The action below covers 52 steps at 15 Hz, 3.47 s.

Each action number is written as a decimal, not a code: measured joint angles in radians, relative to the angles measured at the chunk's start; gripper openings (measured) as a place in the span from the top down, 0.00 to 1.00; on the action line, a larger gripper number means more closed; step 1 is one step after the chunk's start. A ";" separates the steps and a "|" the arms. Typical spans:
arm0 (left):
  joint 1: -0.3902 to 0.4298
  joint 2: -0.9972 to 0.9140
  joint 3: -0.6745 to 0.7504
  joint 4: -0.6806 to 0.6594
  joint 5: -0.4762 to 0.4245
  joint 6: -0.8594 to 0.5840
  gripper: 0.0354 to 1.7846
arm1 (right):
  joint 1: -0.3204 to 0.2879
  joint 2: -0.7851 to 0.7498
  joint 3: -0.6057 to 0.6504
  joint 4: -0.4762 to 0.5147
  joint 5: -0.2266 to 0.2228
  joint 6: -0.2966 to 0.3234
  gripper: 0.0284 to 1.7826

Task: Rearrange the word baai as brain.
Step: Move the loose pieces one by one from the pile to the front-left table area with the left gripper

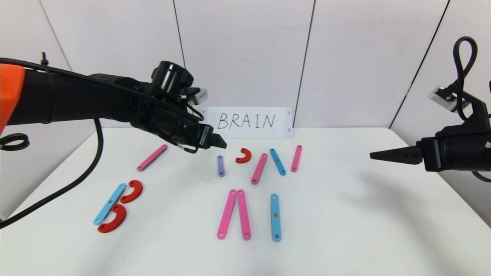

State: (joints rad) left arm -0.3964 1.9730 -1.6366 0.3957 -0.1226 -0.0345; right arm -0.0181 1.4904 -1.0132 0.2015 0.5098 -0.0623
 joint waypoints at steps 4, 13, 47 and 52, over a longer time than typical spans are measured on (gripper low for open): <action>0.070 -0.085 0.096 0.003 -0.004 0.056 0.02 | 0.010 0.005 0.003 0.000 -0.006 0.000 0.03; 0.165 -0.166 0.123 0.000 -0.007 0.055 0.02 | 0.016 0.007 0.007 0.000 -0.003 -0.001 0.03; 0.437 0.311 -0.121 -0.010 -0.002 0.103 0.10 | 0.035 0.010 0.023 0.000 -0.005 -0.001 0.03; 0.432 0.318 -0.127 -0.011 -0.001 0.103 0.52 | 0.036 0.010 0.027 0.000 -0.005 -0.001 0.03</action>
State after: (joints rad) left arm 0.0360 2.2913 -1.7632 0.3847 -0.1240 0.0683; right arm 0.0177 1.5009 -0.9866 0.2011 0.5045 -0.0634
